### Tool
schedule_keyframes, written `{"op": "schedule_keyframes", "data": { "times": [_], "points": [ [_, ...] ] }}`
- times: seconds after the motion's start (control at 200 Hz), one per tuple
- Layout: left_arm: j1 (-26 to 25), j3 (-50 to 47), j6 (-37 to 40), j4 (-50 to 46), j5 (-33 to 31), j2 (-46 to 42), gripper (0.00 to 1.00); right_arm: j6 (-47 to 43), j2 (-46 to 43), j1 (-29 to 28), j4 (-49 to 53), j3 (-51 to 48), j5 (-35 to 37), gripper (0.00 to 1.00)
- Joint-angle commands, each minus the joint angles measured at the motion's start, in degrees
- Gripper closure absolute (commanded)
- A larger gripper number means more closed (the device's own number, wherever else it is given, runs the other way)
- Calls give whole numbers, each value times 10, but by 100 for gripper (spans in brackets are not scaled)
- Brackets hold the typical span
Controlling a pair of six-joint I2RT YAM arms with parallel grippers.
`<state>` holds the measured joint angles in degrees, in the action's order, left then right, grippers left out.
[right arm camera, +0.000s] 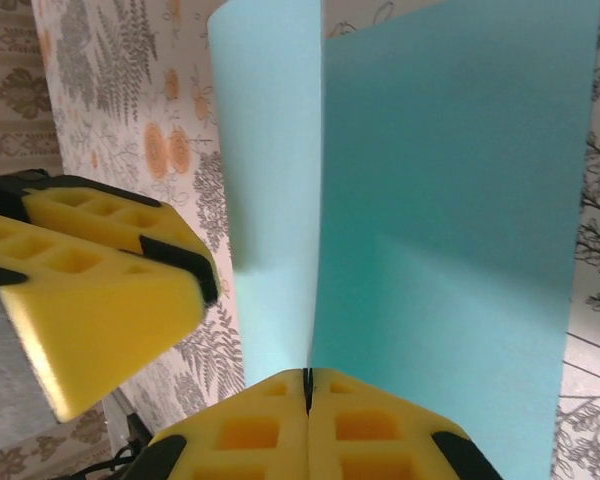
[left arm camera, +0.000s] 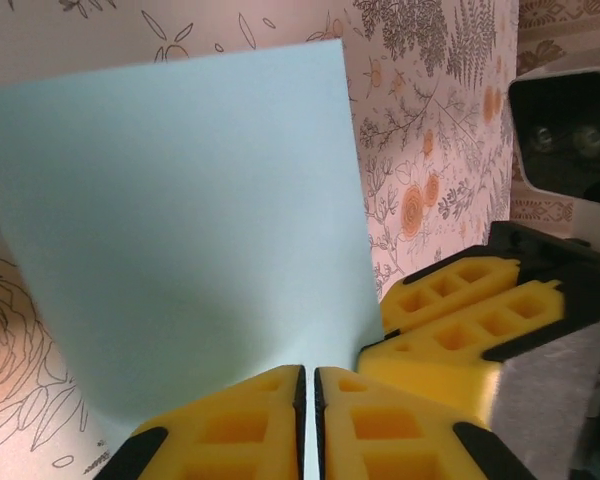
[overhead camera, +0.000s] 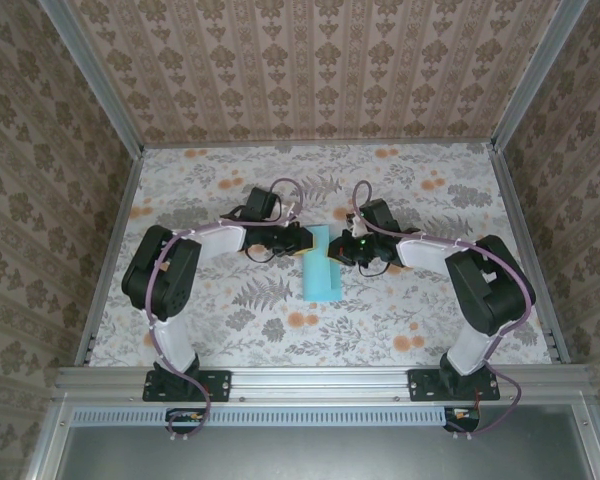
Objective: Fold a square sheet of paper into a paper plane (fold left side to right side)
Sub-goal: First fold in half a square sheet of paper at the center of the table.
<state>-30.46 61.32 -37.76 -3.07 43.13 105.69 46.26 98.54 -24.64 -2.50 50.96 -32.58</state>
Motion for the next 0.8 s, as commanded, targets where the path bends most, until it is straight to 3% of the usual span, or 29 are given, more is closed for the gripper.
{"op": "schedule_keyframes", "data": {
  "times": [0.0, 0.21, 0.795],
  "points": [
    [-5, 12, 28, -50, -32, -29, 70, -25, 8, -4, 48, 22, 33, 95],
    [-5, 11, 63, -119, -93, -57, 54, -59, 18, -3, 108, 43, 82, 94],
    [-44, 48, 39, -135, -123, 30, 48, -65, 44, -4, 115, 52, 96, 94]
  ]
}}
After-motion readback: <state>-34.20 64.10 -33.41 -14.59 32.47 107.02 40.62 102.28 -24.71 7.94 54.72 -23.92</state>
